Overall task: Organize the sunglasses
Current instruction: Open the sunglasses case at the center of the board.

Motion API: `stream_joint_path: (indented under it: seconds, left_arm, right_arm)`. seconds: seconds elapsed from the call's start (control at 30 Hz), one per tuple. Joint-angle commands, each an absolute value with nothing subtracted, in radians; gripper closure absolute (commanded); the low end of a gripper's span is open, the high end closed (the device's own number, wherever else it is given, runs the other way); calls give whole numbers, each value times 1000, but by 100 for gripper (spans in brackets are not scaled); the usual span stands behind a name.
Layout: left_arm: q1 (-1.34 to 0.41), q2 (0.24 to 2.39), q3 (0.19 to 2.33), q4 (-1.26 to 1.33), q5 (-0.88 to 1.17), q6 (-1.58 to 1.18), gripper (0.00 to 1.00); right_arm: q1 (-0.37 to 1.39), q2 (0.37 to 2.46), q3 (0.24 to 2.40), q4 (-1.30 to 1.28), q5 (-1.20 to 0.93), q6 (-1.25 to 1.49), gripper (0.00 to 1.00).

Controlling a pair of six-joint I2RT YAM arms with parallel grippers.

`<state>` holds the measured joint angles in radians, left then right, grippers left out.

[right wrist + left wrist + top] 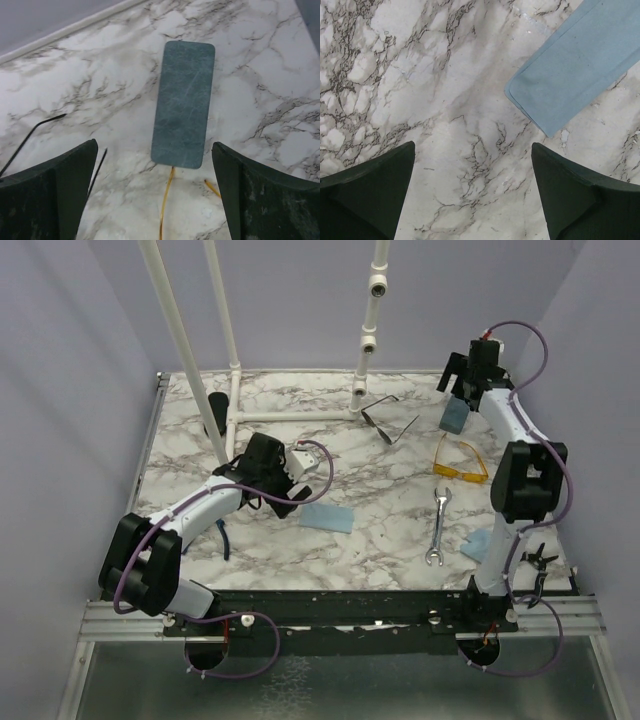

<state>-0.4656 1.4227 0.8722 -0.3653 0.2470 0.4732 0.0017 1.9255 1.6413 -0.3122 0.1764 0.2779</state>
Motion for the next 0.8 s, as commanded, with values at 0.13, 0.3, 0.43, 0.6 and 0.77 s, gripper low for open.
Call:
stream_joint_path:
  seconds: [0.13, 0.3, 0.43, 0.6, 0.77]
  left_arm:
    - [-458, 1420, 841, -344, 288, 469, 1]
    - [-457, 1427, 839, -345, 296, 470, 1]
    - [-458, 1430, 840, -346, 297, 470, 1]
    - [-457, 1425, 842, -348, 299, 469, 1]
    - [-456, 1425, 840, -348, 306, 471, 1]
  right_arm:
    - [-37, 2301, 1993, -544, 281, 222, 0]
    - [-37, 2410, 2071, -587, 235, 193, 0]
    - [-38, 2411, 2026, -567, 209, 172, 10]
    - [-39, 2374, 2000, -554, 218, 149, 51]
    - [-39, 2296, 1969, -525, 199, 117, 73]
